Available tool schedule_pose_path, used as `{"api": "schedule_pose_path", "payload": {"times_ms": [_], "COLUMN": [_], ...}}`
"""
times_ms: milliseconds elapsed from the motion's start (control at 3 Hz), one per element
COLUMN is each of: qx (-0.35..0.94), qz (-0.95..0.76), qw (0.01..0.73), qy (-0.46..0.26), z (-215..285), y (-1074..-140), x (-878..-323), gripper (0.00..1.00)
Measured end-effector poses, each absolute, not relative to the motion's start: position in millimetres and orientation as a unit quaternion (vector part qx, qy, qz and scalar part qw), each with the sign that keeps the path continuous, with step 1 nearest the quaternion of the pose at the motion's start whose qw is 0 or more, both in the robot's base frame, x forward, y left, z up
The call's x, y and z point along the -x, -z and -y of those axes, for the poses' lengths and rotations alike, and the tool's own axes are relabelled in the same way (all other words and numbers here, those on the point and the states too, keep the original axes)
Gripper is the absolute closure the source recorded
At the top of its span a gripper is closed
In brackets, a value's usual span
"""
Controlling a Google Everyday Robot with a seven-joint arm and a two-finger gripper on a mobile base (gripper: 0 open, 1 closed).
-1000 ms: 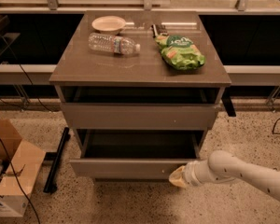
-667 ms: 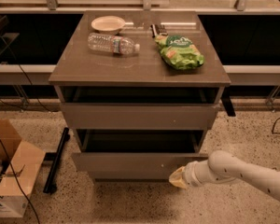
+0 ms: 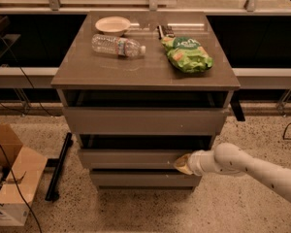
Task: Close middle drawer
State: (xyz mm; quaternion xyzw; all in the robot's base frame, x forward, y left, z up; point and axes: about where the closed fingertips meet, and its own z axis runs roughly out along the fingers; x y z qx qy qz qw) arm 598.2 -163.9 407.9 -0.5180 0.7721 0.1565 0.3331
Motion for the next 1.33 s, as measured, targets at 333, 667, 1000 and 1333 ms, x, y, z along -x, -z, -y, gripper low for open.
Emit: {"api": "schedule_pose_path", "payload": {"times_ms": [333, 667, 1000, 1333], "qx": [0.515, 0.516, 0.516, 0.517], "qz": [-0.767, -0.767, -0.766, -0.766], "qw": [0.357, 0.355, 0.355, 0.354], "qy": [-0.14, -0.142, -0.143, -0.144], "z": [163.9, 162.0, 159.9, 159.0], "y": [-418.2, -416.6, -415.5, -415.0], "x": [-622.4, -620.8, -620.5, -620.3], "gripper": [0.5, 0.27, 0.04, 0.0]}}
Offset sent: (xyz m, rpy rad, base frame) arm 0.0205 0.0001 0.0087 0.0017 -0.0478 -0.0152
